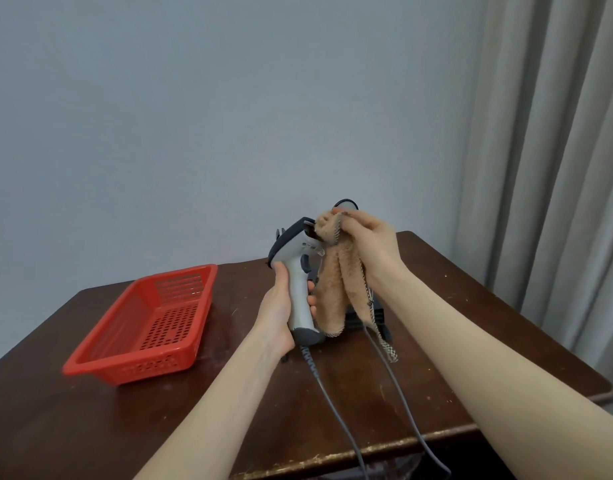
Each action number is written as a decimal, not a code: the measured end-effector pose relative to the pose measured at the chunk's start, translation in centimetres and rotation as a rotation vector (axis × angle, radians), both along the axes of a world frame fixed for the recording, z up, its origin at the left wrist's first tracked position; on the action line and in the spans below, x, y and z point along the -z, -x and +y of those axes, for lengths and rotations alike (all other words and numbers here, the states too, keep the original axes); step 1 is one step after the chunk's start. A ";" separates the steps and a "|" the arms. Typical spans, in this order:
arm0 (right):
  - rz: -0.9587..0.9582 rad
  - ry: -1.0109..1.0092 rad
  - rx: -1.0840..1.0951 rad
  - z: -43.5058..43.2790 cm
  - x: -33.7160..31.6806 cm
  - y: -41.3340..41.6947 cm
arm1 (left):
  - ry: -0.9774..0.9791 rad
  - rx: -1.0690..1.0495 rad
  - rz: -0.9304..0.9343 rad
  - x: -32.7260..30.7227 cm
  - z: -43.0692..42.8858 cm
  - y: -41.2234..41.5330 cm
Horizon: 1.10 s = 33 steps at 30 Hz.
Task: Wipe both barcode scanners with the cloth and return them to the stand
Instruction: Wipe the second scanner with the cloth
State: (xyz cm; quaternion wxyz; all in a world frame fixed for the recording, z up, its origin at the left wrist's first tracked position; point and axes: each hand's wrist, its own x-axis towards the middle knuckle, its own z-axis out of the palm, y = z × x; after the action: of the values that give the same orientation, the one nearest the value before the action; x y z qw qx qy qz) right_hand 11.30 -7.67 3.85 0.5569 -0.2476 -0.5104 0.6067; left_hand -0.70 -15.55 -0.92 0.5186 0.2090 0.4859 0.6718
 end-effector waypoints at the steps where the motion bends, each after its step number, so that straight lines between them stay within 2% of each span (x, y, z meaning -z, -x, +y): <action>1: -0.069 -0.073 0.017 0.0 0.1 0.4 | 0.002 0.004 0.011 0.1 0.1 -0.1; 4: -0.256 -0.185 0.059 0.1 0.3 1.0 | 0.012 0.003 0.028 0.5 0.2 -0.4; 7: -0.268 -0.183 0.027 0.1 0.1 1.1 | 0.010 0.010 0.022 0.8 0.1 -0.5; 13: -0.345 -0.039 -0.002 1.1 0.1 1.6 | -0.010 0.033 0.027 0.4 0.0 -0.7; 21: -0.323 -0.040 0.018 1.6 0.4 0.8 | -0.030 0.063 -0.002 0.5 0.0 -0.7; 28: -0.400 -0.041 0.052 1.8 0.8 0.6 | -0.020 0.052 -0.002 0.8 -0.1 -1.0; 33: -0.310 -0.094 0.109 1.2 0.4 0.2 | -0.012 0.030 0.007 0.7 -0.1 -0.9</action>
State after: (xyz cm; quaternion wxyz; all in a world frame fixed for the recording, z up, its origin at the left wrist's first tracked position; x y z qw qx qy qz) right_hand 11.12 -6.43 3.40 0.5145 -0.3391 -0.6038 0.5058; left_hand 0.15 -15.66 -1.62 0.5256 0.2217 0.4805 0.6661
